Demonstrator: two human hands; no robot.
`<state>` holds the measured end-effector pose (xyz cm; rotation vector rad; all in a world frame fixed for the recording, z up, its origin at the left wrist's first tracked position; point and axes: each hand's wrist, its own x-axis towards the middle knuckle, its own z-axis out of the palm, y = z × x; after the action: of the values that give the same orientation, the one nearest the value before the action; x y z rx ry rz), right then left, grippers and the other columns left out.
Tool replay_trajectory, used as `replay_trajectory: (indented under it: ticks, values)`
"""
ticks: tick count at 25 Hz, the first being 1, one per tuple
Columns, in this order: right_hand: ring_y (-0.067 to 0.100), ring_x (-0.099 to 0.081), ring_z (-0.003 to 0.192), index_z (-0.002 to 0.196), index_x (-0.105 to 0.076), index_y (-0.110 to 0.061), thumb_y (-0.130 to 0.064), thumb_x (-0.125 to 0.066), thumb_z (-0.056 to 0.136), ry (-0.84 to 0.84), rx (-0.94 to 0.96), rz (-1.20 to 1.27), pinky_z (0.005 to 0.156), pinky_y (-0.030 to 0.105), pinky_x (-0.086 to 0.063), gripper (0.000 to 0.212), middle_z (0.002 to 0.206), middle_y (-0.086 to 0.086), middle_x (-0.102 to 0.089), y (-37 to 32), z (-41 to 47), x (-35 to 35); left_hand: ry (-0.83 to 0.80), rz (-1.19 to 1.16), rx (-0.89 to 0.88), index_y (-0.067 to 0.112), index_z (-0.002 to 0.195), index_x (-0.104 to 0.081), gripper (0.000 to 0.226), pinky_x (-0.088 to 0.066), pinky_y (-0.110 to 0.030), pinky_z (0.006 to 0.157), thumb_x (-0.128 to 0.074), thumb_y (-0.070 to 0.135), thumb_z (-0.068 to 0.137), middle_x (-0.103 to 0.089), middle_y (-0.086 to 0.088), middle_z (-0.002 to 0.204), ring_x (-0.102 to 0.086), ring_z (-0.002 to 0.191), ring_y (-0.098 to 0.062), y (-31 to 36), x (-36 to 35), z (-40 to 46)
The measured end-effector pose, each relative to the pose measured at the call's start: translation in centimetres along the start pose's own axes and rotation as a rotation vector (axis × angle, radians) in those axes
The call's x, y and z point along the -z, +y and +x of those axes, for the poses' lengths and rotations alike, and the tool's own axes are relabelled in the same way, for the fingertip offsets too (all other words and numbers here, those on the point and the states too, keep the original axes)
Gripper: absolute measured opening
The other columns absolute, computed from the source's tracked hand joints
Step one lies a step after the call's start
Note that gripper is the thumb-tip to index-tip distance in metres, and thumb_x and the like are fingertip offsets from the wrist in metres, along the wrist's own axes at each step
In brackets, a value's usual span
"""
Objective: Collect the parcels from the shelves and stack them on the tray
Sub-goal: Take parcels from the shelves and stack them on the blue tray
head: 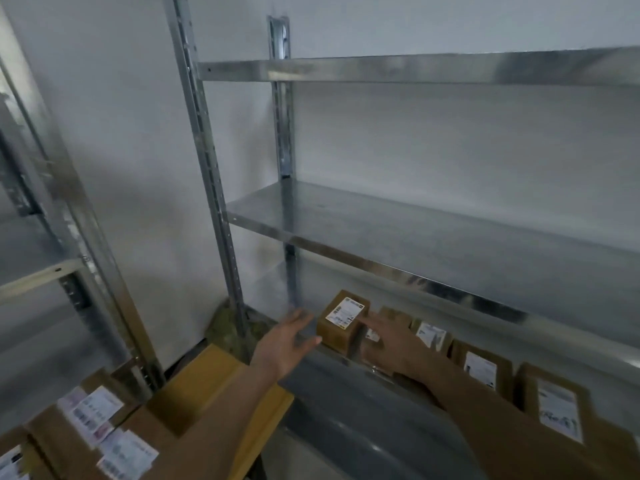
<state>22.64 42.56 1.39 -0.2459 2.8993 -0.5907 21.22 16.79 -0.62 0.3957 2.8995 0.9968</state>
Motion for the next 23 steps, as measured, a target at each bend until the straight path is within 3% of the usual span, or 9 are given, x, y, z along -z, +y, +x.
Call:
replay_trajectory:
  ticks: [4, 9, 15, 19, 23]
  values:
    - [0.028, -0.034, 0.142, 0.146, -0.039, -0.032, -0.046, -0.059, 0.09, -0.011, -0.074, -0.007, 0.116, 0.051, -0.031, 0.061, 0.149, -0.002, -0.038, 2.1, 4.6, -1.0, -0.056, 0.002, -0.019, 0.043, 0.148, -0.033, 0.062, -0.031, -0.044, 0.116, -0.051, 0.061, 0.092, -0.023, 0.01, 0.161, -0.029, 0.146, -0.017, -1.9, -1.9, 5.8]
    - [0.022, -0.028, 0.147, 0.153, -0.032, -0.021, -0.036, -0.061, 0.097, -0.042, -0.111, 0.035, 0.118, 0.036, -0.023, 0.065, 0.158, -0.001, -0.031, 4.4, 12.6, -3.6, -0.145, 0.017, -0.085, 0.042, 0.15, -0.029, 0.058, -0.024, -0.049, 0.119, -0.044, 0.058, 0.096, -0.021, 0.009, 0.161, -0.023, 0.148, -0.02, -5.2, -3.7, 13.0]
    - [0.026, -0.03, 0.147, 0.151, -0.037, -0.023, -0.021, -0.067, 0.091, -0.077, -0.243, 0.209, 0.12, 0.041, -0.028, 0.068, 0.16, 0.004, -0.031, 5.9, 18.4, -8.6, -0.279, 0.087, -0.164, 0.044, 0.149, -0.03, 0.054, -0.033, -0.04, 0.113, -0.046, 0.051, 0.099, -0.019, 0.01, 0.162, -0.032, 0.143, -0.02, -8.9, -6.3, 18.6]
    - [0.026, -0.028, 0.148, 0.155, -0.032, -0.022, -0.026, -0.07, 0.089, -0.09, -0.295, 0.203, 0.12, 0.043, -0.028, 0.076, 0.162, 0.004, -0.027, 7.2, 20.6, -11.1, -0.293, 0.043, -0.168, 0.047, 0.151, -0.023, 0.056, -0.035, -0.041, 0.112, -0.044, 0.051, 0.099, -0.016, 0.015, 0.161, -0.032, 0.143, -0.017, -11.1, -9.3, 21.0]
    - [0.023, -0.023, 0.151, 0.155, -0.029, -0.032, -0.028, -0.068, 0.091, -0.068, -0.312, 0.256, 0.121, 0.044, -0.029, 0.074, 0.165, -0.007, -0.016, 9.0, 22.5, -13.6, -0.307, -0.069, -0.172, 0.049, 0.149, -0.025, 0.055, -0.049, -0.037, 0.103, -0.044, 0.053, 0.098, -0.023, 0.017, 0.158, -0.045, 0.135, -0.013, -13.3, -12.9, 23.6]
